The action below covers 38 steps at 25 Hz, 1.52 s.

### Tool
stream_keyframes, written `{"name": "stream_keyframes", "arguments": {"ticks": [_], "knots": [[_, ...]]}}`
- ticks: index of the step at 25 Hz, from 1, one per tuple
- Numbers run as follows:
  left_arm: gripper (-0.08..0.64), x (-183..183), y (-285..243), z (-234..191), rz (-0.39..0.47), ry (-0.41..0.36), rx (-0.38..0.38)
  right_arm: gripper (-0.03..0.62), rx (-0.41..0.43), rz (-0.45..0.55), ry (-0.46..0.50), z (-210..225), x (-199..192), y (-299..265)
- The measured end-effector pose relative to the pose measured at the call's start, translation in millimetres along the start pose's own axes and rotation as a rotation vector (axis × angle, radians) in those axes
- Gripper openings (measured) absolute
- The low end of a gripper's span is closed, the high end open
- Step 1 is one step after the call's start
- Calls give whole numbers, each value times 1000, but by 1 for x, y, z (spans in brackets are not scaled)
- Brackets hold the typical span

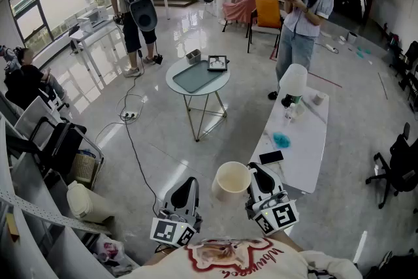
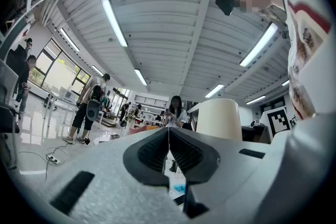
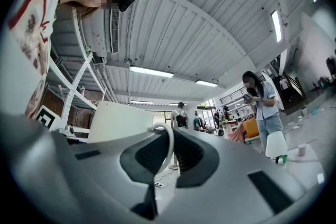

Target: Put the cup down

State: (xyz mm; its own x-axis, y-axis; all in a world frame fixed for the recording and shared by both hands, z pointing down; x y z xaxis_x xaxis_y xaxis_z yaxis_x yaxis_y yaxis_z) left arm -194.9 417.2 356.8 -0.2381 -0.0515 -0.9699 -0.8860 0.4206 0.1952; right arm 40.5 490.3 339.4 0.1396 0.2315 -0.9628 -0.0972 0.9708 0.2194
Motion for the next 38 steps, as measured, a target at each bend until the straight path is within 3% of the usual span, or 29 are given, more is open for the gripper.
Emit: {"name": "stream_keyframes", "arguments": {"ticks": [22,30,38], "knots": [[17,3,4,18,38,-8,22,41,-9,19,-42,3,3,14],[17,-12,5,19,52,-40,66,41,23,22,-49,12,3,12],[17,-13,-3,30,53,-26,108,41,47,-3,-47,25,0,10]]}}
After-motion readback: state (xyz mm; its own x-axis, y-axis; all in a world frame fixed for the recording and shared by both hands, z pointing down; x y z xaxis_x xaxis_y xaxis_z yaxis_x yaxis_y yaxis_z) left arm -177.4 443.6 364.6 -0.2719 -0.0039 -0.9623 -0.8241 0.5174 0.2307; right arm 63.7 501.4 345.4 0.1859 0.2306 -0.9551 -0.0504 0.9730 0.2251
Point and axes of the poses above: the fingertips, and each gripper's own axes: y backward along the fingers, z to its right, x out of its top, the point moved 9 cm from there along y, backward along the fingers, and after that the axes turned 13 degrees about -x, right-handed, at the moved point
